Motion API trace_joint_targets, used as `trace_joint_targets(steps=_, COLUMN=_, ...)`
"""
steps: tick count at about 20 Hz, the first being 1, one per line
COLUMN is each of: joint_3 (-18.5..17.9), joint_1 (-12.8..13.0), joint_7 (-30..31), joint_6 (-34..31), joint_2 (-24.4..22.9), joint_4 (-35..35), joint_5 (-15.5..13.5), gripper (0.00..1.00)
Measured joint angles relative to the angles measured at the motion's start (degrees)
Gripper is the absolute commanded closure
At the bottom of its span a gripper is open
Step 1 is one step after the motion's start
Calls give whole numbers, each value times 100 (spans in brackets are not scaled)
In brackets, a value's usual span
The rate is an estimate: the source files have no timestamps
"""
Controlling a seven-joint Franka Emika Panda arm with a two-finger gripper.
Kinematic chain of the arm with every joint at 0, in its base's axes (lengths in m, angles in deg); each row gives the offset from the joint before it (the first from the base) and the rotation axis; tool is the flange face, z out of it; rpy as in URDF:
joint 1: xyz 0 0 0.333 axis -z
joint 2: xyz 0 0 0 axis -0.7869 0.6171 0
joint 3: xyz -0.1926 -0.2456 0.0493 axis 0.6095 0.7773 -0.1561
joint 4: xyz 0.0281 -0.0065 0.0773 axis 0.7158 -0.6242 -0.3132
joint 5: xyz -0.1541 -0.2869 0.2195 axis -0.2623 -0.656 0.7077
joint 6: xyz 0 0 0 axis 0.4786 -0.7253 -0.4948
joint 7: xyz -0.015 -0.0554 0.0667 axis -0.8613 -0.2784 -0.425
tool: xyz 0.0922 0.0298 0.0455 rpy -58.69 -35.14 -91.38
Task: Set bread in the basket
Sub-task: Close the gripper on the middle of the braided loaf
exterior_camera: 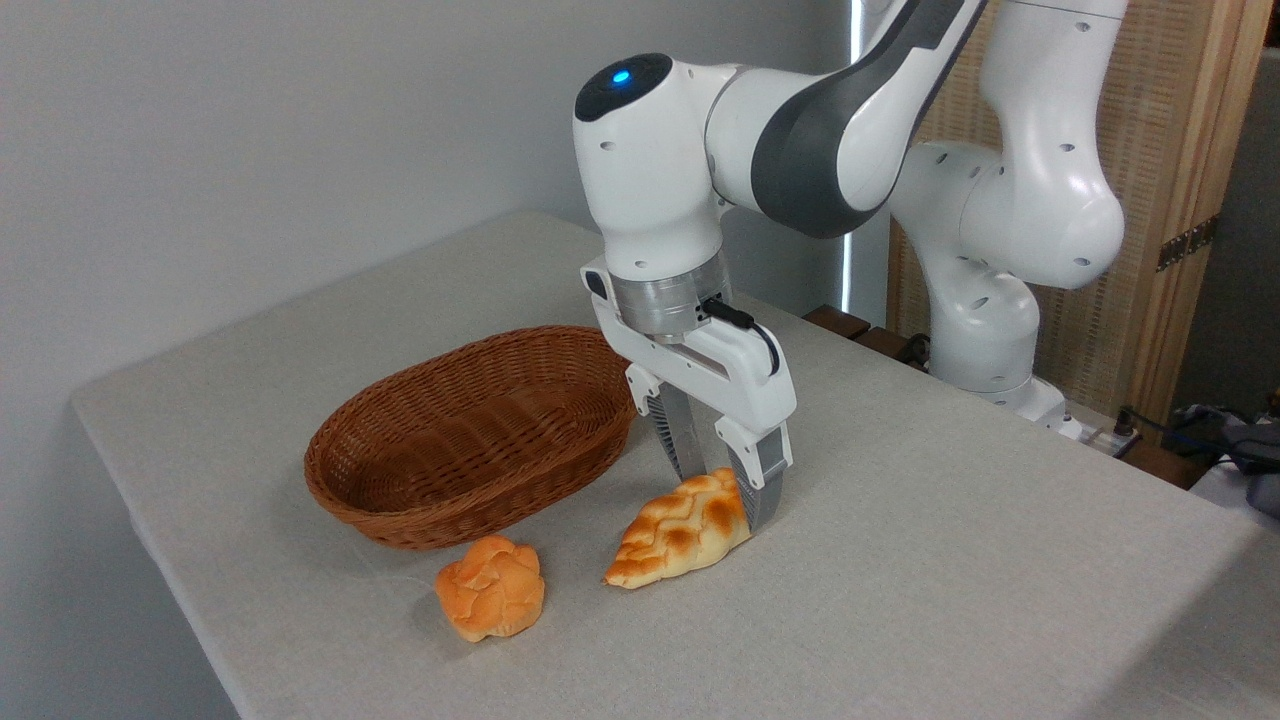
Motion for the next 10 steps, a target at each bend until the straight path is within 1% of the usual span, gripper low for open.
trace_joint_targets(steps=6, joint_3=0, joint_1=0, joint_7=0, joint_6=328, joint_2=0, joint_4=-54, joint_5=1, gripper=0)
trace_joint_targets(steps=10, joint_3=0, joint_1=0, joint_7=0, joint_6=395, joint_2=0, joint_4=-54, joint_5=3, gripper=0)
